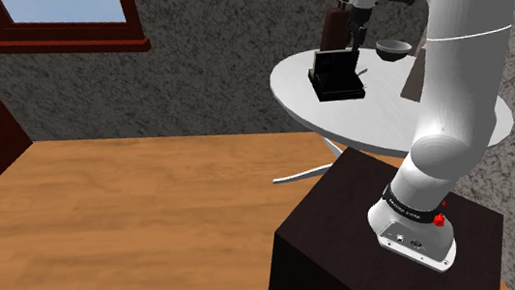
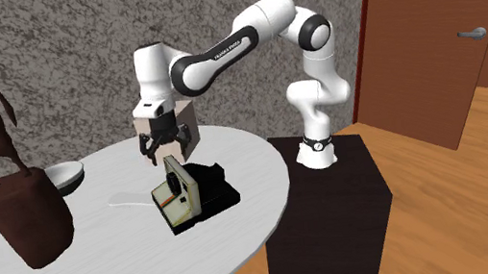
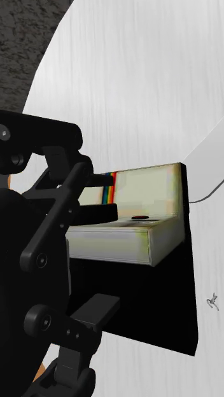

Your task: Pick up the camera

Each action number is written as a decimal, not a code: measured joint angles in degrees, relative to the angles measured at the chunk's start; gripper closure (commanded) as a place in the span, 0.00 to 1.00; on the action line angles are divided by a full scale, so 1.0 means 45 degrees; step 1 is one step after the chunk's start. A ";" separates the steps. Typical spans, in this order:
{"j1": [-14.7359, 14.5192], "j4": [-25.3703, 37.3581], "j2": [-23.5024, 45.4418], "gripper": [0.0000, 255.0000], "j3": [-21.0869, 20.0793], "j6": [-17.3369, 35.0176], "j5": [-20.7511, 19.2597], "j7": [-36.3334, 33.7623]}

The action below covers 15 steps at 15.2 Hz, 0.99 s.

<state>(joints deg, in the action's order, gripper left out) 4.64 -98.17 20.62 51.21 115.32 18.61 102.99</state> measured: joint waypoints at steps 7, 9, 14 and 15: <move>0.0071 -0.0523 0.0242 1.00 -0.0148 0.0699 0.0282 0.0208; 0.0064 -0.0537 0.0228 1.00 -0.0146 0.0713 0.0282 0.0210; 0.0059 -0.0548 0.0221 1.00 -0.0143 0.0724 0.0279 0.0210; 0.0067 -0.0524 0.0238 1.00 -0.0149 0.0706 0.0286 0.0205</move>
<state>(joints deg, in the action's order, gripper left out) 4.95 -100.53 21.69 50.54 118.50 19.89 103.91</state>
